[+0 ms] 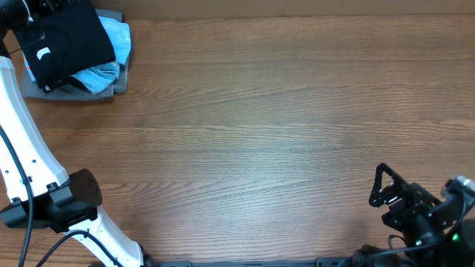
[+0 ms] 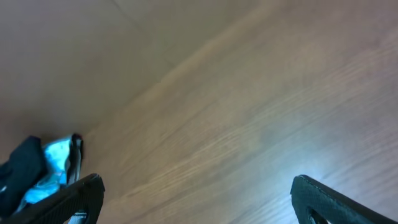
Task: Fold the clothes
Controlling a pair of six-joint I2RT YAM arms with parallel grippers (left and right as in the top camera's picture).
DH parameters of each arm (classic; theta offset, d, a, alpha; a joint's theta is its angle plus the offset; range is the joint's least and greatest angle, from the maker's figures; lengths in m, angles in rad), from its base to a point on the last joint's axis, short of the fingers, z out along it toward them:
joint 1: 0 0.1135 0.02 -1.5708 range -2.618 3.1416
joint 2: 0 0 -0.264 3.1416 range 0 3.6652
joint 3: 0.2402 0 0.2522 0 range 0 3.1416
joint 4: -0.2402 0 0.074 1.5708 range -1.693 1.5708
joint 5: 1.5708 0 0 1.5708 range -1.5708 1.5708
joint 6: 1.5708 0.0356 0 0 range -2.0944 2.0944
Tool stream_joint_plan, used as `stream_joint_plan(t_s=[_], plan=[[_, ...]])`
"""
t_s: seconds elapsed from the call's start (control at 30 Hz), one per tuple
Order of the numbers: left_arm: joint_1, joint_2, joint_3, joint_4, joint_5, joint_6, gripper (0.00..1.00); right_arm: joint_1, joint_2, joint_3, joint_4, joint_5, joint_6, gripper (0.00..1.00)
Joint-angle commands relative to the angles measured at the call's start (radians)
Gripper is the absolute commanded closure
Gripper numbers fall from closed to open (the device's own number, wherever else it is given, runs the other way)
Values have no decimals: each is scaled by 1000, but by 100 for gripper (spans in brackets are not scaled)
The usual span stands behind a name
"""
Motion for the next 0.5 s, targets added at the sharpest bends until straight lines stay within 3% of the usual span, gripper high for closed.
stream_joint_plan(t_s=[0.0,0.23,0.47], plan=[[-2,2,8,0,16,-6,0,46,-115,-109,64,14,-7,0],[-2,2,8,1,16,-6,0,127,-328,-403,356,26,-7,0],[-2,2,8,0,16,-6,0,197,-325,-633,699,66,-7,0]])
